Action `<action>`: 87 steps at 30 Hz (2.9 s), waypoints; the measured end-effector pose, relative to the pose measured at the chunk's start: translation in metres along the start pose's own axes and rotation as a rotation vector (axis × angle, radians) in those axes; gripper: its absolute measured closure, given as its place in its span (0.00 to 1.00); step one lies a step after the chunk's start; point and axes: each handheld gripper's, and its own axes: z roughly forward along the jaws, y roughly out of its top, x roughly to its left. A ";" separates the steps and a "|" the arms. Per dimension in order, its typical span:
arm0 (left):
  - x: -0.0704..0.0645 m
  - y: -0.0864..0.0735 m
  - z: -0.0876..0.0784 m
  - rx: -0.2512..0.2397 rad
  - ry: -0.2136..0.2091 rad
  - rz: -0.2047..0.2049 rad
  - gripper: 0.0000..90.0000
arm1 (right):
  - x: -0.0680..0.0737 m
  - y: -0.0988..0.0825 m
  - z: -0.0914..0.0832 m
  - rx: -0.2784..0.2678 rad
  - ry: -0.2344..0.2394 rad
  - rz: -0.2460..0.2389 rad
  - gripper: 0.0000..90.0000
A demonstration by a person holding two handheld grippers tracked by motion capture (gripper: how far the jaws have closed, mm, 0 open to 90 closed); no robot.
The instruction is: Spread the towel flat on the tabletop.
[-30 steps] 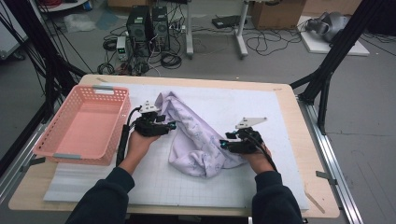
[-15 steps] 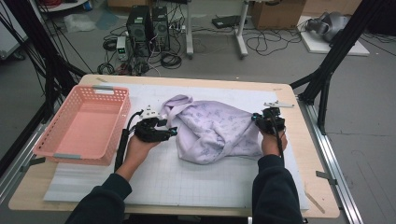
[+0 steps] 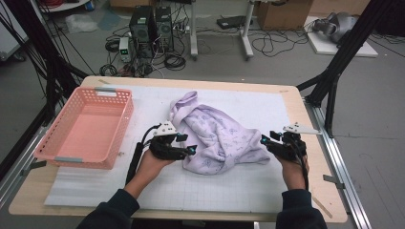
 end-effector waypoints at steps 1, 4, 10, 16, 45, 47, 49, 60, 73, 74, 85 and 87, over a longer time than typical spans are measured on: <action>-0.003 -0.001 0.002 0.012 -0.015 0.009 0.45 | 0.001 -0.003 -0.003 -0.008 0.002 0.007 0.61; -0.011 -0.003 0.009 0.049 -0.063 0.037 0.44 | 0.001 -0.013 -0.008 -0.039 0.009 0.030 0.61; -0.026 -0.007 0.025 0.082 -0.126 0.070 0.41 | -0.002 -0.023 -0.009 -0.042 0.015 0.046 0.60; -0.033 -0.008 0.031 0.094 -0.105 0.165 0.93 | 0.002 -0.028 0.000 -0.018 0.044 0.022 0.59; -0.007 -0.013 -0.049 -0.104 -0.047 0.024 0.94 | 0.054 -0.033 0.013 0.211 0.411 -0.192 0.84; -0.008 -0.013 -0.054 -0.116 -0.053 0.027 0.94 | 0.056 -0.027 0.001 0.186 0.419 -0.199 0.83; -0.005 -0.011 -0.055 -0.122 -0.038 0.021 0.94 | 0.057 -0.018 -0.004 0.152 0.402 -0.206 0.83; 0.039 0.004 -0.034 -0.149 0.183 -0.056 0.94 | 0.056 0.022 0.060 0.066 0.223 -0.146 0.81; 0.061 -0.003 -0.017 -0.072 0.308 -0.037 0.94 | 0.061 0.027 0.082 0.026 0.176 -0.016 0.57; 0.060 -0.003 -0.017 -0.073 0.308 -0.039 0.94 | 0.059 0.028 0.075 0.007 0.173 -0.013 0.57; 0.060 -0.002 -0.019 -0.083 0.292 -0.046 0.94 | 0.026 0.002 0.006 -0.091 0.107 -0.038 0.57; 0.060 -0.002 -0.020 -0.087 0.286 -0.045 0.94 | 0.023 -0.010 0.002 -0.060 0.089 -0.064 0.57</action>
